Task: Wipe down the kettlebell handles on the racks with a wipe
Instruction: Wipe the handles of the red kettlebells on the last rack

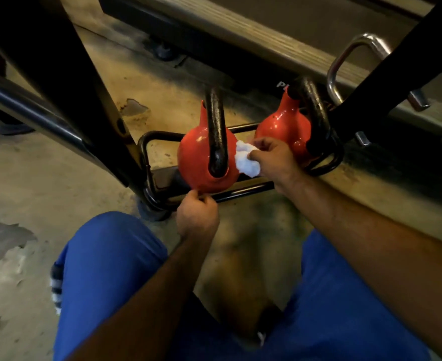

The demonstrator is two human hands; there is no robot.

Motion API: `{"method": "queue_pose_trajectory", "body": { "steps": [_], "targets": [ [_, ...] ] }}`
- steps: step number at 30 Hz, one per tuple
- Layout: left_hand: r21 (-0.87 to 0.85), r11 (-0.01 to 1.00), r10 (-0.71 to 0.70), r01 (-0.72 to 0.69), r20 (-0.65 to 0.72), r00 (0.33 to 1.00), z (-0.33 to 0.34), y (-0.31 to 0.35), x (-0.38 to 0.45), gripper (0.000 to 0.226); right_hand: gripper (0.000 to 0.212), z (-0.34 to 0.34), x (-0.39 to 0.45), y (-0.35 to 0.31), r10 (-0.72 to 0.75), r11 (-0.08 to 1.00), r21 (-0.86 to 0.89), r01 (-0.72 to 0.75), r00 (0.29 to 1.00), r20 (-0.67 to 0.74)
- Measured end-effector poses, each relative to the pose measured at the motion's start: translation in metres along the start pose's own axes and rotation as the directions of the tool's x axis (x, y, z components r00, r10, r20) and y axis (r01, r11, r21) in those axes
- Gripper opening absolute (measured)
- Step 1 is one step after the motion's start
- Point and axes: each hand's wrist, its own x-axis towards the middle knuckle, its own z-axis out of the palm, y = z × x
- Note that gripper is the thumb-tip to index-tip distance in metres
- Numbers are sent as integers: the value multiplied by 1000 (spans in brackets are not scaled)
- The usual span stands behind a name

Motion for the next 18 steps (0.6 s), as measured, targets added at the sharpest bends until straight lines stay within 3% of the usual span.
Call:
{"method": "queue_pose_trajectory", "body": {
  "steps": [3, 7, 10, 12, 14, 18],
  "targets": [
    [-4, 999, -34, 34, 104, 994, 15, 15, -12, 22, 17, -8, -1, -3, -85, 994, -65, 83, 996, -29],
    [-65, 982, 186, -177, 201, 962, 54, 45, -14, 23, 23, -37, 23, 7, -278, 954, -141, 265, 957, -82],
    [-113, 953, 298, -280, 207, 932, 82, 70, -4, 30, 29, -66, 39, 12, -413, 891, -266, 369, 901, -135],
    [-129, 939, 339, -319, 191, 921, 97, 87, 2, 30, 28, -78, 41, 10, -461, 866, -258, 429, 884, -75],
    [-126, 935, 349, -331, 169, 922, 107, 101, 5, 29, 26, -88, 37, 5, -543, 804, -299, 513, 840, -19],
    [-101, 938, 343, -333, 118, 932, 115, 127, 7, 36, 26, -121, 39, -17, -641, 736, -318, 598, 766, -42]
  ]
}}
